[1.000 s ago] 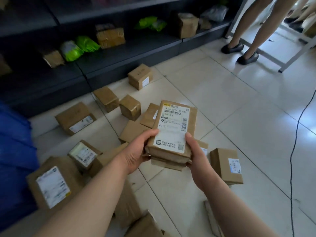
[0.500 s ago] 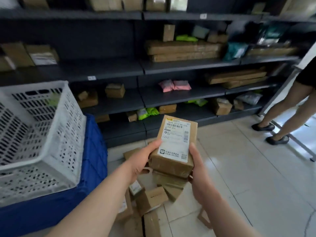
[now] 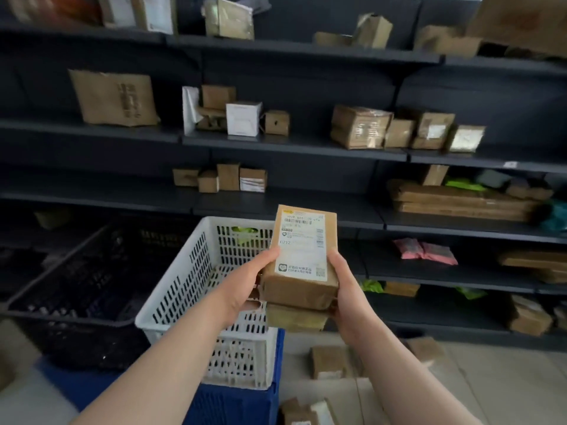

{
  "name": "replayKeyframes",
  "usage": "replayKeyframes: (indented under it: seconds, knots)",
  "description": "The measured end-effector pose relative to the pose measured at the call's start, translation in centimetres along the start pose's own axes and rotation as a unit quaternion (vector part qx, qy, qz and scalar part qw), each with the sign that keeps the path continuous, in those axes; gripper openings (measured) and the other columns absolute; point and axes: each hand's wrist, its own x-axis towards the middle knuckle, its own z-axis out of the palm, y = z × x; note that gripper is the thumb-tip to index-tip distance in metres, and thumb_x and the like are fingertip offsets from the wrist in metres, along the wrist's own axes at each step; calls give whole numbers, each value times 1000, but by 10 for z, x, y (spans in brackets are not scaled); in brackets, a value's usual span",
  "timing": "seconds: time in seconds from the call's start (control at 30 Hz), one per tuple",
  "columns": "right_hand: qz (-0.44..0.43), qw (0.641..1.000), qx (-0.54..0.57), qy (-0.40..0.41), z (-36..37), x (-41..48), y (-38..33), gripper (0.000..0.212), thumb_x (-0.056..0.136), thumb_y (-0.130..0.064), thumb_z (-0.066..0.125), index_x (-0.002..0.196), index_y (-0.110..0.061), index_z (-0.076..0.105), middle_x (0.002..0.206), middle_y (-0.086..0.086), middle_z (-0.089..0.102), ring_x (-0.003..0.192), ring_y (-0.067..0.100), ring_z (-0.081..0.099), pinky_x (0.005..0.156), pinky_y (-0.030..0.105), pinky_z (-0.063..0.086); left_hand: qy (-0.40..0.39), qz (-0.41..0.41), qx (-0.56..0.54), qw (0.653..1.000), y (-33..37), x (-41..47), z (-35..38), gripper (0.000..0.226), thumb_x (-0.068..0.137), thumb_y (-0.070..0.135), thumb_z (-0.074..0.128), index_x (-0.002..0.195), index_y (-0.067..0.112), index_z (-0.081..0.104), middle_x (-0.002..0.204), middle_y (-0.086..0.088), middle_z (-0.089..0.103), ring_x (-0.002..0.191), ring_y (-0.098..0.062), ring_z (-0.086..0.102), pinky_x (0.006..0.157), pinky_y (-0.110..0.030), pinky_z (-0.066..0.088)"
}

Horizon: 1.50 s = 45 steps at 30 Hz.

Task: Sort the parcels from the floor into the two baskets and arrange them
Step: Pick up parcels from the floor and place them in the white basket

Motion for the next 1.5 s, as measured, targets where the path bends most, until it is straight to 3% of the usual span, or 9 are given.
replayKeyframes:
  seconds: [0.23, 0.37, 0.53, 0.8, 1.0, 1.1, 1.23, 1.37, 1.5]
  knots:
    - [47, 999, 3, 4, 136, 56, 16, 48, 87, -66, 50, 110, -27, 67, 100, 3, 75, 95, 23, 69, 76, 36, 54, 15, -46, -14, 999, -9, 41, -139, 53, 77, 72, 54, 109, 32, 68, 108, -1, 71, 107, -24, 61, 103, -45, 41]
    - [75, 997, -8, 9, 179, 95, 31, 32, 92, -61, 47, 95, -32, 62, 95, 2, 70, 93, 22, 65, 95, 45, 52, -1, -69, -32, 997, -21, 75, -183, 45, 85, 68, 46, 108, 35, 66, 106, 2, 71, 106, -23, 59, 81, -37, 42]
    - [117, 992, -23, 27, 195, 160, 57, 29, 94, -59, 47, 93, -32, 57, 99, 2, 67, 100, 24, 61, 106, 49, 44, -8, -121, -43, 992, -48, 133, -211, 50, 82, 72, 47, 109, 34, 66, 111, -1, 70, 110, -25, 58, 104, -48, 37]
    - [180, 983, -28, 34, 190, 294, 91, 37, 96, -55, 45, 110, -27, 64, 110, 1, 71, 111, 23, 57, 110, 47, 35, -23, -198, -104, 974, -61, 242, -223, 45, 77, 66, 53, 107, 34, 62, 114, -5, 61, 103, -23, 54, 73, -38, 46]
    - [193, 980, -33, 39, 189, 378, 105, 34, 100, -46, 40, 111, -24, 64, 111, 1, 71, 104, 19, 59, 98, 37, 41, -10, -189, -177, 966, -74, 332, -225, 37, 92, 48, 49, 112, 23, 67, 97, -7, 76, 98, -22, 66, 78, -36, 52]
    - [216, 974, -42, 45, 187, 408, 115, 33, 98, -45, 44, 113, -23, 64, 114, 2, 70, 108, 20, 58, 111, 44, 34, -6, -190, -169, 967, -88, 366, -230, 37, 92, 45, 50, 113, 20, 67, 103, -8, 75, 100, -22, 67, 84, -37, 51]
    - [226, 970, -83, 35, 188, 432, 129, 37, 97, -36, 53, 131, -22, 58, 127, -1, 66, 118, 18, 56, 106, 41, 36, 59, -199, -70, 976, -108, 406, -238, 37, 98, 40, 46, 130, 26, 57, 125, -5, 66, 115, -20, 58, 103, -42, 42]
    - [215, 966, -139, 43, 194, 438, 130, 48, 98, -26, 56, 145, -28, 45, 142, -7, 52, 138, 21, 41, 116, 47, 29, 130, -201, -30, 970, -114, 427, -243, 39, 103, 27, 41, 141, 23, 46, 131, -2, 58, 97, -10, 56, 91, -30, 38]
    - [202, 964, -156, 77, 198, 426, 128, 50, 98, -17, 54, 146, -18, 42, 122, -9, 59, 129, 18, 47, 113, 45, 31, 171, -176, 8, 969, -104, 424, -250, 44, 101, 20, 46, 144, 12, 43, 144, -7, 48, 126, -23, 47, 97, -29, 35]
